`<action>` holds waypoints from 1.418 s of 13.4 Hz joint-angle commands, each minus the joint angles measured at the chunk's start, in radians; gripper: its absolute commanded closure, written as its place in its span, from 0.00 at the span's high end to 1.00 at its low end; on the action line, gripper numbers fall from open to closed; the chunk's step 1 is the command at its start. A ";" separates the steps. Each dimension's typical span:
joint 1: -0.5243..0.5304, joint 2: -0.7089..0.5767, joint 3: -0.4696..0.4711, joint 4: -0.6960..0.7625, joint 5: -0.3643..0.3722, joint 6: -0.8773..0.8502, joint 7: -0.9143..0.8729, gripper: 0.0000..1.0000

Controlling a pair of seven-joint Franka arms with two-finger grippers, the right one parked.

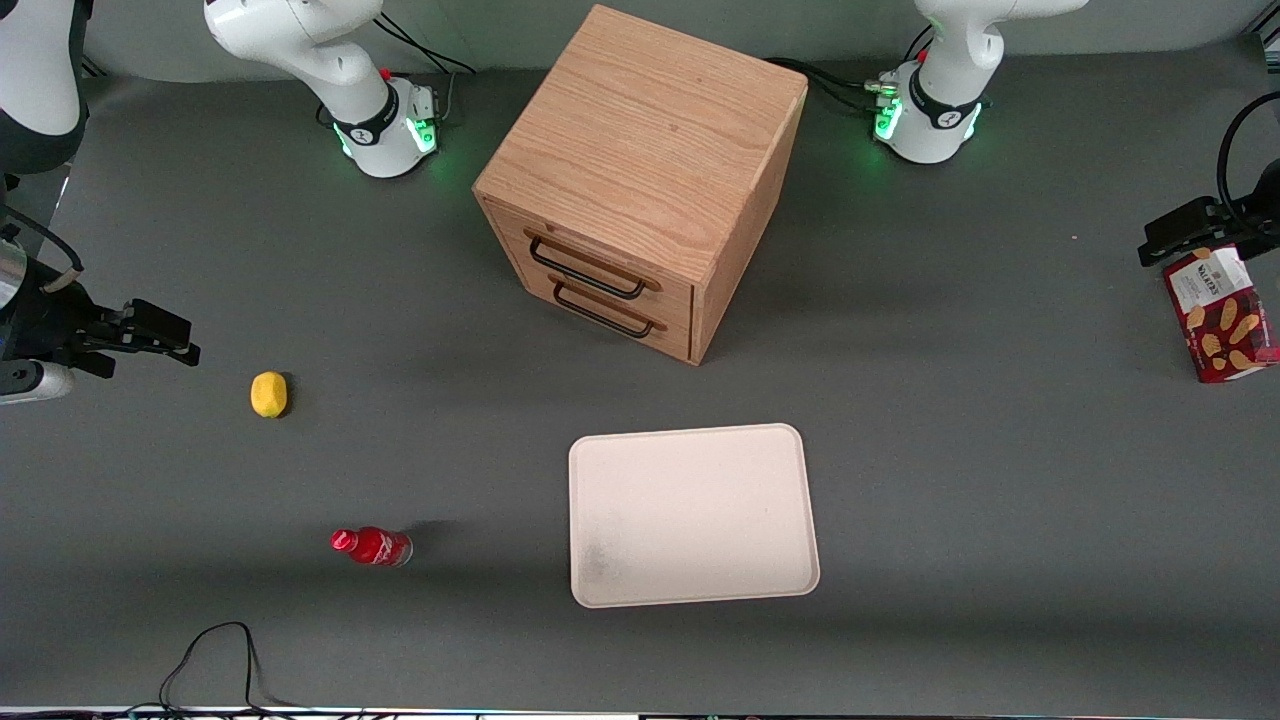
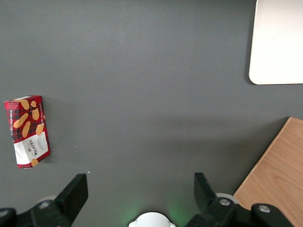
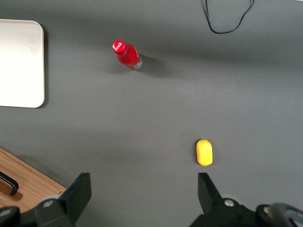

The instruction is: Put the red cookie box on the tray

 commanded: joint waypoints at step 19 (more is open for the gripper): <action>0.029 0.018 0.003 0.061 0.071 -0.025 -0.013 1.00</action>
